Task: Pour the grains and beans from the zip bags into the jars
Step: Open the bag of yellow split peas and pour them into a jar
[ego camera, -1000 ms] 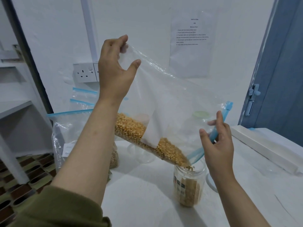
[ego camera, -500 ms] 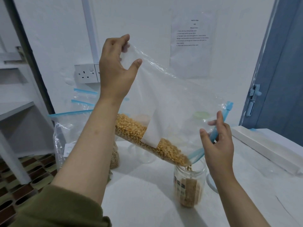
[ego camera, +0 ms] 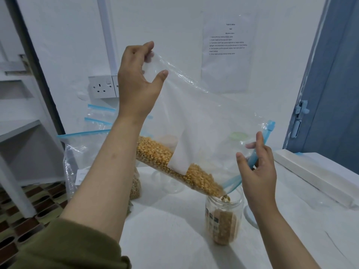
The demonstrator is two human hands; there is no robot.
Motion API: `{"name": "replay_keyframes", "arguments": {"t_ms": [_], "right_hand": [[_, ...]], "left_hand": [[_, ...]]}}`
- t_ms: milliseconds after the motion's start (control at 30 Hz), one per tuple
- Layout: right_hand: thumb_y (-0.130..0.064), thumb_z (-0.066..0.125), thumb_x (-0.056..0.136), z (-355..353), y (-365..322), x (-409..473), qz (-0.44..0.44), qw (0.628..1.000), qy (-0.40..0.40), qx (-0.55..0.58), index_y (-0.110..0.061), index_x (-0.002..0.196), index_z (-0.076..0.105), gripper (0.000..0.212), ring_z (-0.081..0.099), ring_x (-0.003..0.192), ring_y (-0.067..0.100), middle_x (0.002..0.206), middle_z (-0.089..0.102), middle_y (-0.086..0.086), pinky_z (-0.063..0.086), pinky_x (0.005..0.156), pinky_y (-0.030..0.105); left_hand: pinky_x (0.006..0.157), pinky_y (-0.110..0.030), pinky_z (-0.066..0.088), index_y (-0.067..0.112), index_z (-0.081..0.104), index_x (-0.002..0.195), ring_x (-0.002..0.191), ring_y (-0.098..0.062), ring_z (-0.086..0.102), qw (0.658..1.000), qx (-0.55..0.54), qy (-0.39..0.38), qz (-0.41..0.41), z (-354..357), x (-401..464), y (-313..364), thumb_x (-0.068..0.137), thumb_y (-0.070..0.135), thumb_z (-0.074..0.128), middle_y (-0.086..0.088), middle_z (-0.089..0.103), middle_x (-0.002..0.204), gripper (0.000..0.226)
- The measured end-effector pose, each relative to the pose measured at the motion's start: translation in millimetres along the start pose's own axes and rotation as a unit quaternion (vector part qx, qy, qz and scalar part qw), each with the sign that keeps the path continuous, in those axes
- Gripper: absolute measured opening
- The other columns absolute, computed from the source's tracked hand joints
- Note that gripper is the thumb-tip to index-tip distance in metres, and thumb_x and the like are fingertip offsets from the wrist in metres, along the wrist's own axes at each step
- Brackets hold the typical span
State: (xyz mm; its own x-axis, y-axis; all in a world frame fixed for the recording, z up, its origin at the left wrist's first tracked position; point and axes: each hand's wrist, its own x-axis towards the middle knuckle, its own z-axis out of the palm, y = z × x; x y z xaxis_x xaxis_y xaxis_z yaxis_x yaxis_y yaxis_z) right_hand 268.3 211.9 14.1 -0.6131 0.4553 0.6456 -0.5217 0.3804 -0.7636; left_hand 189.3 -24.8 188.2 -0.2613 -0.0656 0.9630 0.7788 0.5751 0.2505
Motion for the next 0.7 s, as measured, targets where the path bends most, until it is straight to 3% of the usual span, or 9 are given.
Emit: {"name": "replay_keyframes", "arguments": {"t_ms": [700], "right_hand": [[-0.01,0.061,0.097,-0.9,-0.5,1.6,0.0,1.0,-0.004,0.005,-0.026,0.154,0.032,0.066,0.048,0.084,-0.002,0.105,0.049,-0.012,0.042,0.07,0.006]], "left_hand": [[0.085,-0.008,0.038,0.007,0.058,0.131,0.101,0.001,0.052,1.0,0.006,0.003,0.004,1.5,2.3,-0.6,0.081,0.02,0.076,0.003,0.05,0.111,0.054]]}}
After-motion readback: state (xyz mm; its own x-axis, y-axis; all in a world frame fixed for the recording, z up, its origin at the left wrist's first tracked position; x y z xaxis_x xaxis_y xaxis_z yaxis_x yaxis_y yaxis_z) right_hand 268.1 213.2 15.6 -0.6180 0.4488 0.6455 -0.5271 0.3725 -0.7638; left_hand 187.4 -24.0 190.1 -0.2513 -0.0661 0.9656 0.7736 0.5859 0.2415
